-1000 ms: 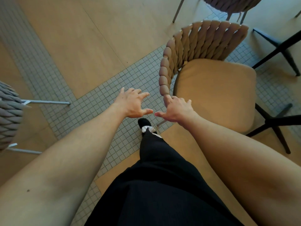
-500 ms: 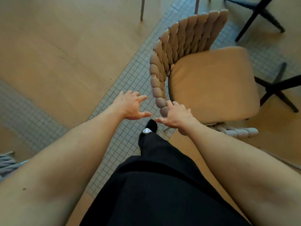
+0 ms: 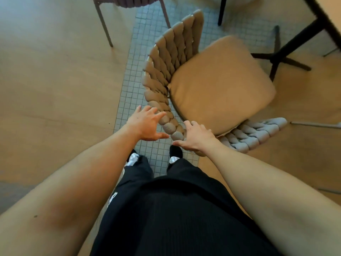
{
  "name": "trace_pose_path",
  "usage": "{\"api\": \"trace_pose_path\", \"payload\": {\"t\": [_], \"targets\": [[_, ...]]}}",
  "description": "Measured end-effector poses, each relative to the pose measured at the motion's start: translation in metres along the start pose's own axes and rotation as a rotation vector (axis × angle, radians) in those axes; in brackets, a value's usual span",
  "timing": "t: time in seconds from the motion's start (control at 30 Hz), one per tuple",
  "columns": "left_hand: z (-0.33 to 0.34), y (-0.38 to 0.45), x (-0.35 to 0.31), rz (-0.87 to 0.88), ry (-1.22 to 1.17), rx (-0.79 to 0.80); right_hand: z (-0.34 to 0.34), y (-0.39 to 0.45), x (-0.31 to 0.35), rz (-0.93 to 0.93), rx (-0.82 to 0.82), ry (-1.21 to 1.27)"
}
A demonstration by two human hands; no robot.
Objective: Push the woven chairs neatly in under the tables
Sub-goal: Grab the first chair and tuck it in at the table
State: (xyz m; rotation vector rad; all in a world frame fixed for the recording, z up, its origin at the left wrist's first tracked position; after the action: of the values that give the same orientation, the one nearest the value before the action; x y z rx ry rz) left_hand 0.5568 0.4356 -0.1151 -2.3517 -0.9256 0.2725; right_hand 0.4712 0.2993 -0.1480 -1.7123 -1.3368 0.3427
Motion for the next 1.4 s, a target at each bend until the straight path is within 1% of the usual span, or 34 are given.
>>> {"api": "trace_pose_path", "payload": {"t": [0.2,0.37,0.53,0.7,0.8,0.97,1.07,1.23,1.4], "targets": [[-0.013,0.026,0.006,0.195,0.143,0.047,0.002,0.003,0.005,0.113,-0.060,0.139],[-0.020,0.042,0.015,0.379,0.281,0.043,0.009,0.006,0.014,0.244,-0.115,0.271],[-0.013,0.058,0.020,0.503,0.425,0.108,0.024,0.011,0.021,0.355,-0.148,0.356],[0.000,0.072,0.026,0.607,0.593,0.136,0.038,0.020,0.037,0.447,-0.165,0.404],[0.012,0.082,0.038,0.614,0.682,0.164,0.040,0.024,0.046,0.484,-0.183,0.404],[0.012,0.097,0.035,0.642,0.692,0.147,0.039,0.032,0.047,0.515,-0.208,0.475],[0.008,0.101,0.032,0.666,0.709,0.168,0.035,0.035,0.043,0.537,-0.235,0.503],[0.001,0.104,0.030,0.690,0.708,0.160,0.022,0.033,0.045,0.556,-0.235,0.446],[-0.018,0.123,0.021,0.686,0.712,0.138,-0.001,0.037,0.030,0.560,-0.238,0.439]]}}
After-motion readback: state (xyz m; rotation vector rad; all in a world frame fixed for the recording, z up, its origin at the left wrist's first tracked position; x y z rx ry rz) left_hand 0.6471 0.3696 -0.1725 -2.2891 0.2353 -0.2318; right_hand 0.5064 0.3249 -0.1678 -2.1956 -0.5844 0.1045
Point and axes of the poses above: each hand's wrist, its own y-axis towards the middle knuckle, its own z-axis out of the palm, x = y × z, the point moved 10 cm from there along y, towards the middle knuckle, and after that the axes turned 9 degrees about y, right-handed, at the moved point
